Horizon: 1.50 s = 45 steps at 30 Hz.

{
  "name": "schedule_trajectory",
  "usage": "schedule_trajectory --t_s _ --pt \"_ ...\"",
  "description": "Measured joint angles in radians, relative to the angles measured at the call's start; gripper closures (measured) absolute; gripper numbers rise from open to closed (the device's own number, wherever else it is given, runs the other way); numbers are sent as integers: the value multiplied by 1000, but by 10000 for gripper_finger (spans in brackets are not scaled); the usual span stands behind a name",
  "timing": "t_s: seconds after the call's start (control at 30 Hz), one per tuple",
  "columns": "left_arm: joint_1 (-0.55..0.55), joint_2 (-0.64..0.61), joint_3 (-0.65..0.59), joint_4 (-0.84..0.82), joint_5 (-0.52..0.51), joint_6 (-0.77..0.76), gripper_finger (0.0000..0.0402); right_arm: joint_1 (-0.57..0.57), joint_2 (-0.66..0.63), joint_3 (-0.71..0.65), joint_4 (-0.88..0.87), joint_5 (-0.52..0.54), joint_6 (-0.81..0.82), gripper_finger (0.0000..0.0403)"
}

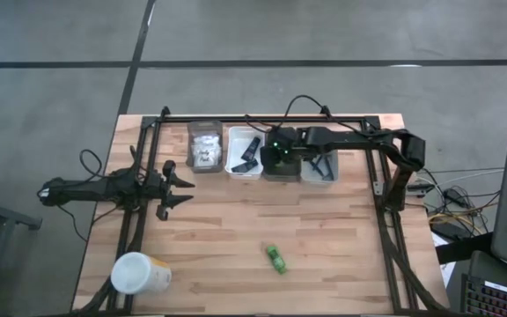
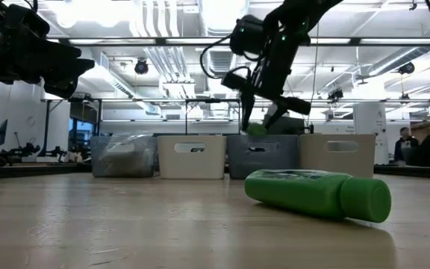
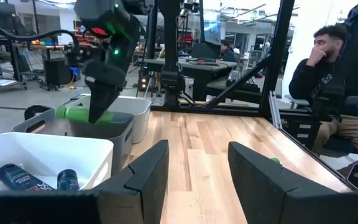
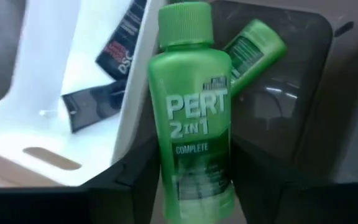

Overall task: Pick & Place Travel size toiletries
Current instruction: Put the center shampoo into the right black bin, then put the shampoo into the right black bin

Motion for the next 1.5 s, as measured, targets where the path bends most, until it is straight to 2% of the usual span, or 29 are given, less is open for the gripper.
schedule_trajectory --t_s 0.3,0.47,0.6,0.73,0.87,0.97,1.23,1.5 --pt "0 0 0 0 0 0 229 0 -8 0 -34 98 23 151" --pt "0 0 0 0 0 0 229 16 -41 24 -20 98 -46 118" --pt "0 0 0 0 0 0 229 72 -69 61 -14 97 -134 98" --pt "0 0 0 0 0 0 229 146 -77 97 -12 35 -198 81" --pt "0 0 0 0 0 0 229 227 -77 118 -11 -86 -198 68" --pt "0 0 0 0 0 0 229 287 -75 119 -16 -133 -172 58" --pt "0 0 0 0 0 0 229 425 -74 119 -18 -138 -67 44" --pt "0 0 0 0 0 0 229 520 -74 118 -17 -131 3 62"
